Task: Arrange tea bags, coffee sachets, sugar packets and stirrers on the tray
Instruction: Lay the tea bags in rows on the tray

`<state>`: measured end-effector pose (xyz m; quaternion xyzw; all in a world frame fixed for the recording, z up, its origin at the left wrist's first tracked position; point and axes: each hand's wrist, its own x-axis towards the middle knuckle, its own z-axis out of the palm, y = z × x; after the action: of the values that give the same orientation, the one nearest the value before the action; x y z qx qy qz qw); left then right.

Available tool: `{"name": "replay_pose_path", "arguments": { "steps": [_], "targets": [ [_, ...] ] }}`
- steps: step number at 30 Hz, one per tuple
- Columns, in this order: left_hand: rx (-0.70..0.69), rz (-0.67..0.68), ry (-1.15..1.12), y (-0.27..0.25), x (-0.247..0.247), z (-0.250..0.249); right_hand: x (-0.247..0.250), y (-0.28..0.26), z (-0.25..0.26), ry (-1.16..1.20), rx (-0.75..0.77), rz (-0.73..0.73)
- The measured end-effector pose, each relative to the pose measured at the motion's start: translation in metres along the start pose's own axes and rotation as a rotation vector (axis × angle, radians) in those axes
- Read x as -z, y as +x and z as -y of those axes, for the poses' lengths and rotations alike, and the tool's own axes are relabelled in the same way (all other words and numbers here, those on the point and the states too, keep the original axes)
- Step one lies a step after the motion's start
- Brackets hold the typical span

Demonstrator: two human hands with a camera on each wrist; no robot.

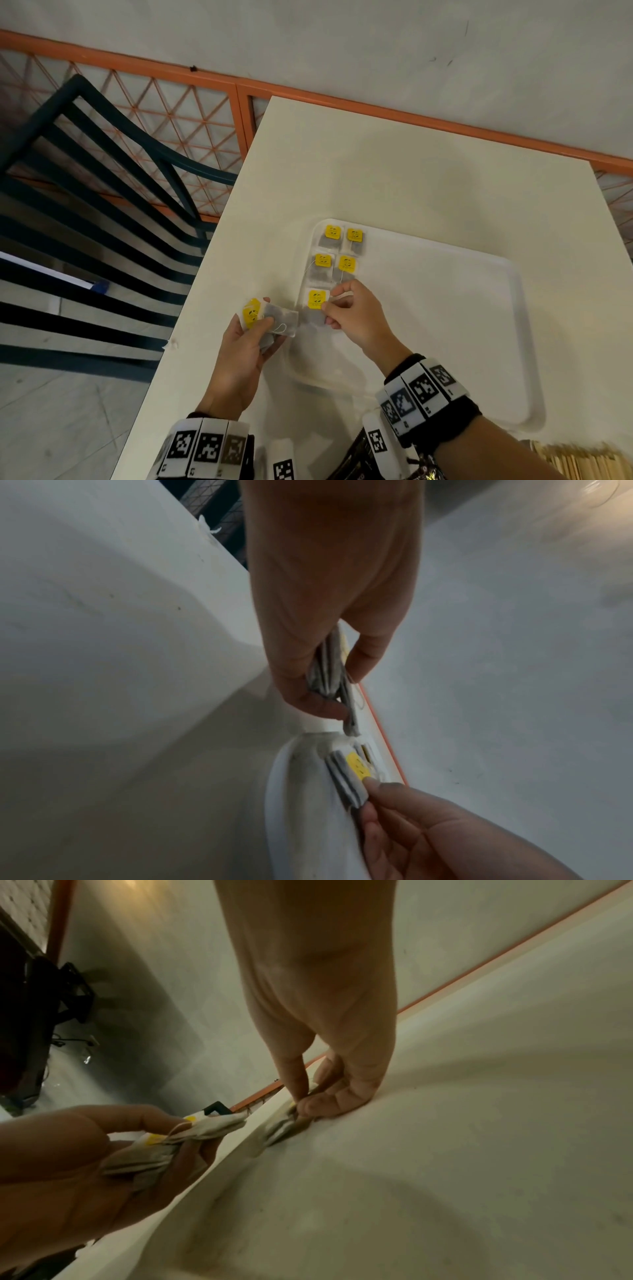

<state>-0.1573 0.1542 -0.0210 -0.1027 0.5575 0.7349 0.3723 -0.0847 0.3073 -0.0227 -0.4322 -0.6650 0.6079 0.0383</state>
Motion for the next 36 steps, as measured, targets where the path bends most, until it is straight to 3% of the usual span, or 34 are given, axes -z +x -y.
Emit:
{"name": "replay_pose_path", "arguments": {
  "steps": [6,20,25,27,32,36],
  "targets": [
    [-0.009,-0.013,0.006,0.001,0.003,-0.001,-0.01,0.007,-0.008,-0.187,0.113,-0.12],
    [-0.001,0.036,0.029,-0.002,-0.005,0.002,-0.013,-0.001,0.002,-0.283,0.188,-0.189],
    [0.006,0.083,0.014,-0.006,-0.009,-0.002,-0.014,-0.023,0.016,-0.184,0.208,0.17],
    [0.014,0.075,0.013,-0.006,-0.009,-0.002,-0.013,-0.027,0.014,-0.189,0.232,0.206],
    [0.024,-0.013,0.029,-0.008,-0.011,0.001,-0.012,-0.029,0.006,-0.061,0.255,0.013],
    [0.036,-0.038,0.004,-0.01,-0.016,-0.002,-0.014,-0.033,-0.002,-0.112,0.374,-0.151]
  ]
}}
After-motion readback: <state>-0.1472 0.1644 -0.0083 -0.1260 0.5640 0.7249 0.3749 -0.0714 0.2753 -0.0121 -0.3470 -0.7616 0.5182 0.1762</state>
